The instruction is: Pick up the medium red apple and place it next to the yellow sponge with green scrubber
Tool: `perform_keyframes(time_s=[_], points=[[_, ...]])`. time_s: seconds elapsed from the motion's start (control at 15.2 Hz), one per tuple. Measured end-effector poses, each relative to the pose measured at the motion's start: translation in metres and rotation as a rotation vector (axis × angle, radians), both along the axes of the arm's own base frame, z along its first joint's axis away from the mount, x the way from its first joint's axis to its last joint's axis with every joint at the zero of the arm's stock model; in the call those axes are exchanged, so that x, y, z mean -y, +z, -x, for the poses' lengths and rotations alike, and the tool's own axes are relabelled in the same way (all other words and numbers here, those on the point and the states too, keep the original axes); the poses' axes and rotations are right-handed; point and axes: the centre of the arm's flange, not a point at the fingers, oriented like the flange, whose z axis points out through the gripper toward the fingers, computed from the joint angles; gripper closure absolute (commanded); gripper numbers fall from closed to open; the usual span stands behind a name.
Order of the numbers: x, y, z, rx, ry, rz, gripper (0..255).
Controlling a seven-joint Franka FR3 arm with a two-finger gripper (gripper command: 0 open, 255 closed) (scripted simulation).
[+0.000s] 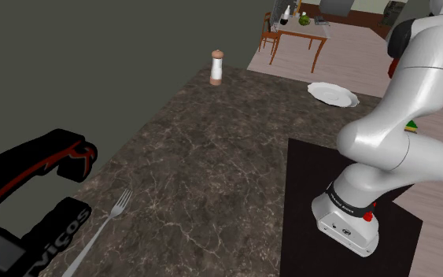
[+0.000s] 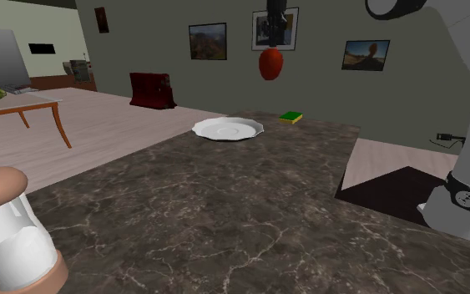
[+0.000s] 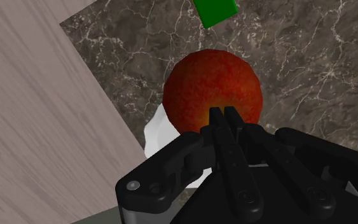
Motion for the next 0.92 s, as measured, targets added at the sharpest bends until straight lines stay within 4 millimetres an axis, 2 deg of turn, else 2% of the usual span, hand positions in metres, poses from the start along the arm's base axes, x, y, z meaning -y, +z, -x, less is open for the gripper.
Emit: perform_keyframes(time_s=[0.92], points=[[0.003, -0.072, 0.000, 0.001, 0.001, 0.001, 255]])
